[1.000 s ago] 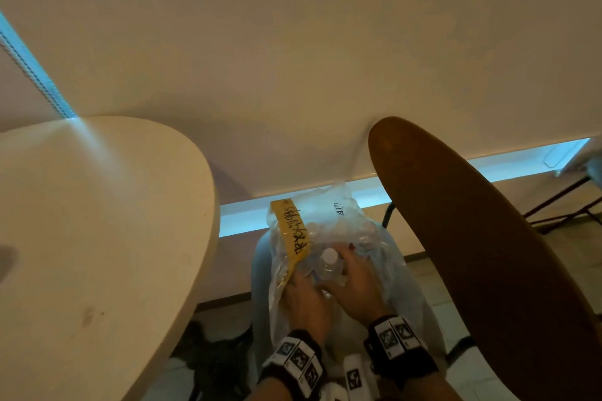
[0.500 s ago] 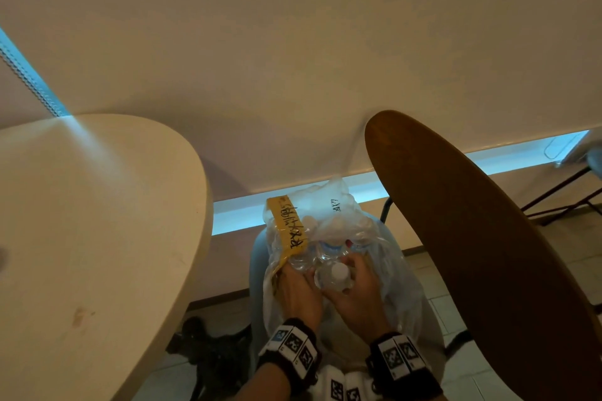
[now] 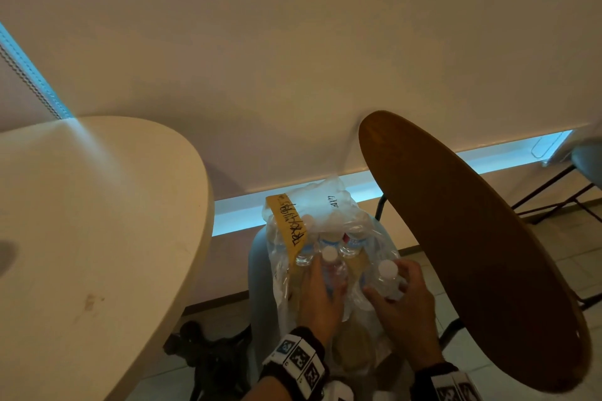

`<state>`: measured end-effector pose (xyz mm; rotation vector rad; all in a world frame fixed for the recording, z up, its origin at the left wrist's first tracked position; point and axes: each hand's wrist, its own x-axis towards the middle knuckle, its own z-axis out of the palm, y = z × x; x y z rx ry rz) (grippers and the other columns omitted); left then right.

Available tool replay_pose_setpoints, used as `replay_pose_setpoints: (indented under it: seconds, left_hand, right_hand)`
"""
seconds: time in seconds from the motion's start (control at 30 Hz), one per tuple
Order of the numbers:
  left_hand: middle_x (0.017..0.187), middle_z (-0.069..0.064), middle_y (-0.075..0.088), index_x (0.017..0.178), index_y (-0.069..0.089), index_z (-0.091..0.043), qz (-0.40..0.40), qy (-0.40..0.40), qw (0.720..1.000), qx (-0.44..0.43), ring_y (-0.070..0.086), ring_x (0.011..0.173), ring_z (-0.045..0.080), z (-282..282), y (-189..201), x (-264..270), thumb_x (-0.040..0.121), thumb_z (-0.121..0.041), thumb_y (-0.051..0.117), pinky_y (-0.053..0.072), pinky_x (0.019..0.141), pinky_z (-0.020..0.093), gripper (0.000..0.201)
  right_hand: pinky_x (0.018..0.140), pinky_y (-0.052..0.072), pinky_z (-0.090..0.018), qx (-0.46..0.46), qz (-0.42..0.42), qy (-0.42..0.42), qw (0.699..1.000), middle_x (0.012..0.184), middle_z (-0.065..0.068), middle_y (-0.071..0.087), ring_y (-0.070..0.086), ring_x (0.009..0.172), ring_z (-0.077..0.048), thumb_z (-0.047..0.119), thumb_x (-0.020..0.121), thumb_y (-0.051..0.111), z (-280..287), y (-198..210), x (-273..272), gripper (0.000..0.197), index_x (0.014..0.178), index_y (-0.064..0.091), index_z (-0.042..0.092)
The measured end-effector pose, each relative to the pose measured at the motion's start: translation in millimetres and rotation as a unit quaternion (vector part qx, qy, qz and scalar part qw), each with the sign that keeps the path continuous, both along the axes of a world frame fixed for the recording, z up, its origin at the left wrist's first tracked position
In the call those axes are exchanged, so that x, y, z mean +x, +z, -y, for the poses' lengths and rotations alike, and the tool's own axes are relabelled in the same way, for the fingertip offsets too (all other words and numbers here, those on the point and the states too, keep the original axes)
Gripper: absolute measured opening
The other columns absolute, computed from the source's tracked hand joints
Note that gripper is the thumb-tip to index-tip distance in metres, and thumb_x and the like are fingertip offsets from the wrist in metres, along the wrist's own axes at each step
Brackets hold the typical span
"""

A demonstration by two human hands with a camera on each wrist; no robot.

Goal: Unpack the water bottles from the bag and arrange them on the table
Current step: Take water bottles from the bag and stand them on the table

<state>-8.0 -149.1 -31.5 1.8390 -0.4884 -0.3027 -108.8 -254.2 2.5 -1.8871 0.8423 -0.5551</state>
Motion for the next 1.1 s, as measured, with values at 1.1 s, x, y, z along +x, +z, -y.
replay_pose_setpoints:
  seconds: [1.1]
  left_hand:
    - [0.125,-0.029,0.052,0.142,0.035,-0.049,0.300,0.319,0.899,0.020,0.058,0.111,0.006,-257.7,300.9,-36.8,0.086,-0.043,0.065,0.059,0.086,0.043,0.064]
  right_hand:
    - [0.072,0.060,-0.029,-0.141,0.293,0.381,0.866,0.102,0.010,0.074,0.072,0.087,-0.010,0.025,0.078,0.082,-173.6,297.6,116.4,0.046,0.118,0.059,0.025]
